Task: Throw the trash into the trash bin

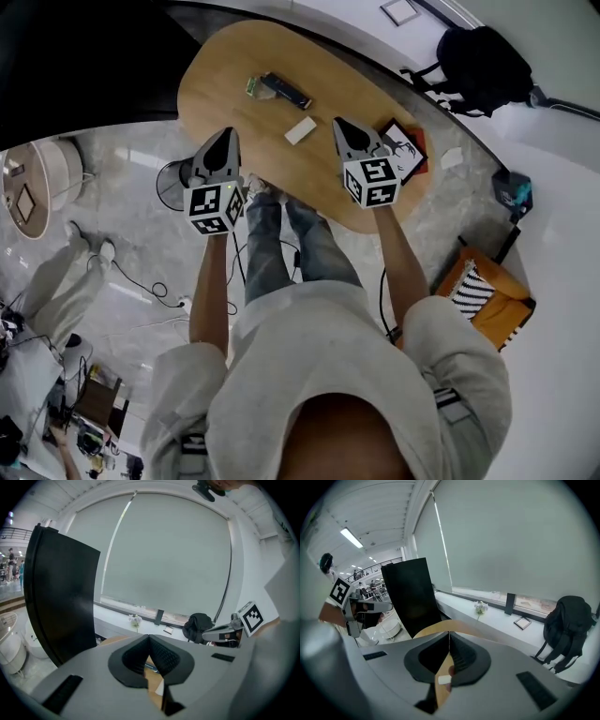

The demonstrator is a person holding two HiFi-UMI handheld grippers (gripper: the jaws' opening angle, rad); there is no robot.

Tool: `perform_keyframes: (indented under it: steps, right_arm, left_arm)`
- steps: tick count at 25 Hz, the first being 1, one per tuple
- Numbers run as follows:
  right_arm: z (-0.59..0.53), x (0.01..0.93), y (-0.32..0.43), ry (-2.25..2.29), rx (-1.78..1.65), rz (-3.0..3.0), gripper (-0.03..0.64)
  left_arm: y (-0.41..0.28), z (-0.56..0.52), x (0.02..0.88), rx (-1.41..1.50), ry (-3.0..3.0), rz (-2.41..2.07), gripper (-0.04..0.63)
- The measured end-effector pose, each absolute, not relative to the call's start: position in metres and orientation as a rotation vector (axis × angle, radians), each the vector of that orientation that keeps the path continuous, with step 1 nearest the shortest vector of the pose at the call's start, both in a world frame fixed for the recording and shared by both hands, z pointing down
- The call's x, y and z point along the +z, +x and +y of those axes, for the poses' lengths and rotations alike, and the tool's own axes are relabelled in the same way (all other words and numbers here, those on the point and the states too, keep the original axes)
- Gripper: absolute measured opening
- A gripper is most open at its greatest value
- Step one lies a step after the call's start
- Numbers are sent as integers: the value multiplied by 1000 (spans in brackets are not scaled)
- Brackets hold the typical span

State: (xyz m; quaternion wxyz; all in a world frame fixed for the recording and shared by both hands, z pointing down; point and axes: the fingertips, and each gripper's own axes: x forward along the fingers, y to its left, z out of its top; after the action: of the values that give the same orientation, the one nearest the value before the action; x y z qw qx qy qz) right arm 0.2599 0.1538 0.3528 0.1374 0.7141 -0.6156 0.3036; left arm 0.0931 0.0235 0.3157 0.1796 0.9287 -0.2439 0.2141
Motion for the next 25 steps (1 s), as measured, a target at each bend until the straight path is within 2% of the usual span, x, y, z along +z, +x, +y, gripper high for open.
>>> perform_keyframes:
  steps: [16,25]
  right_arm:
    - [198,449,237,2004,1078,-1652,29]
    - [225,482,237,2014,1161,-1582,29]
  left_arm:
    - [64,49,413,719,2495,-666,18]
    - [77,64,446,766,2483,-591,18]
